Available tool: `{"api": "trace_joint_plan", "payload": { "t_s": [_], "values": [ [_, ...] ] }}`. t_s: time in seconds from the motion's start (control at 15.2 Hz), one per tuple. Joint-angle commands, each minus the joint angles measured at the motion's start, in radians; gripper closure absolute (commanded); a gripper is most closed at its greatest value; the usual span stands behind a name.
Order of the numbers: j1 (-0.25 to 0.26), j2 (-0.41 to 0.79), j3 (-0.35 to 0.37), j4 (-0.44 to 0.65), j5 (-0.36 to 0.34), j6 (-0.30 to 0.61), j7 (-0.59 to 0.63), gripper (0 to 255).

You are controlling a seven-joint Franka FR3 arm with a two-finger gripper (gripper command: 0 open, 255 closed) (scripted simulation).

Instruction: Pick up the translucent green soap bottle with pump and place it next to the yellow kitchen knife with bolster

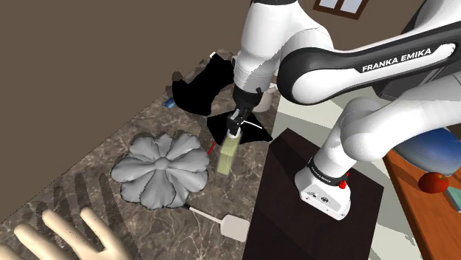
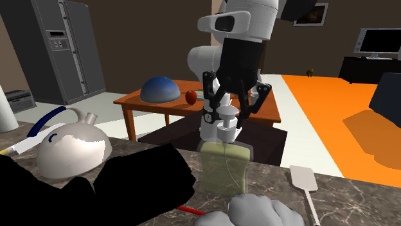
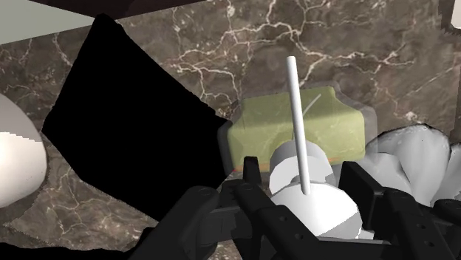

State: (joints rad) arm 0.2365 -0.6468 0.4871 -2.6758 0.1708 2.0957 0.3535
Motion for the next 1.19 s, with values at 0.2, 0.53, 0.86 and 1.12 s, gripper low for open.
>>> {"api": "trace_joint_plan", "payload": {
  "t_s": [0.2,0.53,0.86,1.12],
  "values": [
    [0.0,-0.012,-0.009,0.018,-0.003,-0.031,-0.004,255],
    [-0.001,-0.037,-0.028,0.07,-0.011,-0.107,-0.013,255],
    [-0.004,-0.053,-0.045,0.126,-0.02,-0.178,-0.02,255],
    [-0.007,-0.061,-0.058,0.174,-0.028,-0.234,-0.025,255]
  ]
}}
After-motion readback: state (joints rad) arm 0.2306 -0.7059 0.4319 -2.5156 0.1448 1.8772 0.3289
